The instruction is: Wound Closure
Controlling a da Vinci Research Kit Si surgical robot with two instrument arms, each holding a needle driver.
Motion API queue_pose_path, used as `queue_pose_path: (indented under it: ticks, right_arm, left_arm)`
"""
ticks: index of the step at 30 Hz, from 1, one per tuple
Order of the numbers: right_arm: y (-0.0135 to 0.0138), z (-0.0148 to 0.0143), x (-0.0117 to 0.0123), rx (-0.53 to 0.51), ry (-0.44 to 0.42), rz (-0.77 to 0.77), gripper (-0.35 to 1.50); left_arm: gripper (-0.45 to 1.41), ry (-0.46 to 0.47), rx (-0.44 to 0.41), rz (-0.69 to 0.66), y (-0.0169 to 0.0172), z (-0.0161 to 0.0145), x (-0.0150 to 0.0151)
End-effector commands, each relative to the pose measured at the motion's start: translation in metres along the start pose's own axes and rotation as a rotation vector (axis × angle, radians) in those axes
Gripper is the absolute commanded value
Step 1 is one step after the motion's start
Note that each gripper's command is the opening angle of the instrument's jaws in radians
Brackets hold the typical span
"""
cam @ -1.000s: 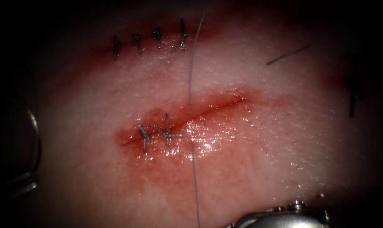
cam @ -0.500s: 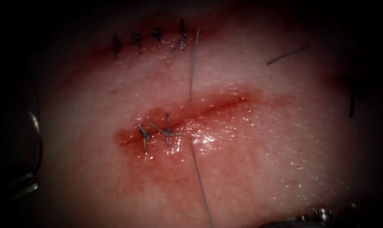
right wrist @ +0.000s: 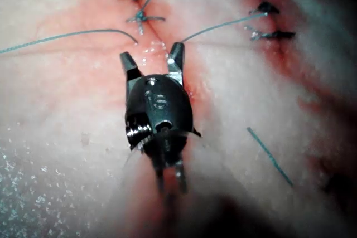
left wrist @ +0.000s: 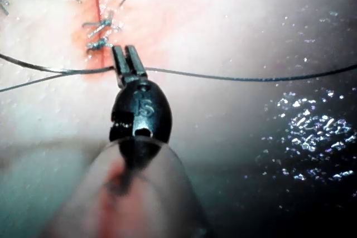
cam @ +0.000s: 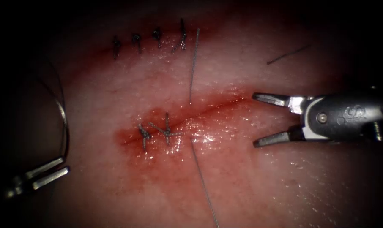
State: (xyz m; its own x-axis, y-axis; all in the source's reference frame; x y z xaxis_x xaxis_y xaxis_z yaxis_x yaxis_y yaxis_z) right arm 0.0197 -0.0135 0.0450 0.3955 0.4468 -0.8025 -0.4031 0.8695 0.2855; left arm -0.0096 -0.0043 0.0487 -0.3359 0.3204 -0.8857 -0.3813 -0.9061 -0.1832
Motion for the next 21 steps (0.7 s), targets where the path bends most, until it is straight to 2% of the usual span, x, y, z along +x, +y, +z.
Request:
queue_pose_path:
  ticks: [1, 2, 4, 6, 8, 11, 13, 17, 21]
  right_arm:
    - [0.0002, 0.0030, -0.0020, -0.005, 0.000, 0.239, 1.05]
    - [0.0005, 0.0036, -0.0024, -0.009, -0.001, 0.290, 1.03]
    - [0.0012, 0.0060, -0.0041, -0.005, 0.001, 0.464, 1.18]
    - [0.0015, 0.0071, -0.0046, 0.026, 0.008, 0.517, 1.05]
    - [0.0019, 0.0096, -0.0051, 0.019, 0.017, 0.604, 1.01]
    - [0.0024, 0.0114, -0.0051, 0.000, 0.019, 0.633, 1.01]
    - [0.0032, 0.0133, -0.0052, -0.026, 0.006, 0.638, 0.86]
    - [0.0037, 0.0145, -0.0054, -0.063, 0.001, 0.636, 0.78]
    - [0.0037, 0.0151, -0.0056, -0.110, -0.040, 0.633, 0.69]
  left_arm:
    - [-0.45, -0.001, -0.004, -0.002, 0.0008, 0.0007, -0.0009]
    - [-0.45, -0.003, -0.005, 0.000, 0.0008, 0.0008, -0.0010]
    - [-0.45, -0.008, -0.009, 0.001, 0.0007, 0.0010, -0.0015]
    - [-0.45, -0.008, -0.008, 0.002, 0.0007, 0.0011, -0.0017]
    - [-0.45, -0.013, -0.008, 0.005, 0.0008, 0.0012, -0.0018]
    - [-0.45, -0.016, -0.008, 0.005, 0.0010, 0.0012, -0.0018]
    - [-0.45, -0.016, -0.009, 0.005, 0.0010, 0.0012, -0.0018]
    - [-0.45, -0.018, -0.011, 0.006, 0.0009, 0.0012, -0.0018]
    - [-0.45, -0.026, -0.017, 0.007, 0.0002, 0.0010, -0.0020]
